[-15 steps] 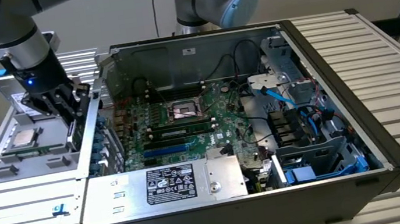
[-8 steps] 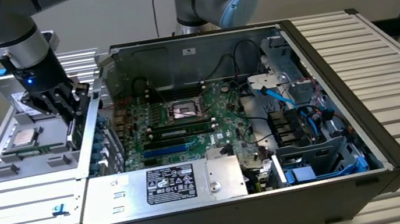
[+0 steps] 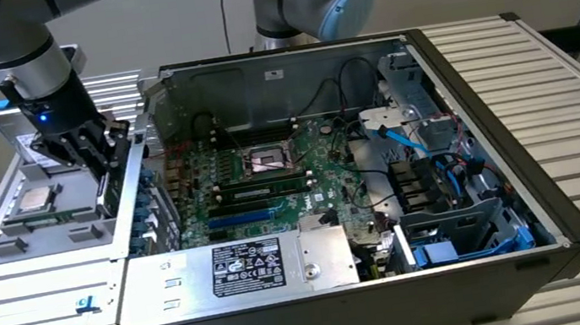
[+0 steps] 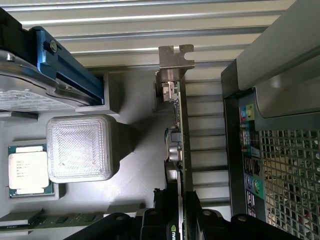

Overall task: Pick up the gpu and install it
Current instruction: 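Pick up the gpu and move the gpu toward the slot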

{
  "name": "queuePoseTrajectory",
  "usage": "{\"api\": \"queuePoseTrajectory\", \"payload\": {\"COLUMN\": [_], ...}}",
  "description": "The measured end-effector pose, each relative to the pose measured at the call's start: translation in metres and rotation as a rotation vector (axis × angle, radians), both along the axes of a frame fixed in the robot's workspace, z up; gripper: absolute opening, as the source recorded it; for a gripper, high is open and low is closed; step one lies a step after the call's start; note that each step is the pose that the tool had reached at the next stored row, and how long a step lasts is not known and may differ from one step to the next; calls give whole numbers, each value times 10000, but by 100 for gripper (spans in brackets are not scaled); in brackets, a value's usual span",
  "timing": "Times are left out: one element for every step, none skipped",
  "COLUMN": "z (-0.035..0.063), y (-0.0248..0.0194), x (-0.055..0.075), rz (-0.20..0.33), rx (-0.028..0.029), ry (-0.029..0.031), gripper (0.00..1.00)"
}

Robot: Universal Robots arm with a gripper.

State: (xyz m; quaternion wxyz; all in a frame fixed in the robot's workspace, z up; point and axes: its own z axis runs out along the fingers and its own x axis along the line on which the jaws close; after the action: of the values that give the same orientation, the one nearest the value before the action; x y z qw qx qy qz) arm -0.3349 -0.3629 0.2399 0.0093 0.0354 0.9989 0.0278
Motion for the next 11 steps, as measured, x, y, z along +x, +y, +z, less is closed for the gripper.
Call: {"api": "queuePoseTrajectory", "payload": {"z": [0,0,0,0,0,0,0,1,10,34,63], "y": [0,0,0,0,0,0,0,0,0,0,0], "x": [0,0,0,0,0,0,0,0,0,0,0], "rz": [0,0,1,0,0,1,0,0,0,-1,-1], "rx": [0,0,-1,0,-1,0,0,0,-1,-1,1], "ry": [0,0,0,0,1,1,0,0,1,1,-1], "gripper": [28,28,28,28,28,28,28,28,28,28,28]}}
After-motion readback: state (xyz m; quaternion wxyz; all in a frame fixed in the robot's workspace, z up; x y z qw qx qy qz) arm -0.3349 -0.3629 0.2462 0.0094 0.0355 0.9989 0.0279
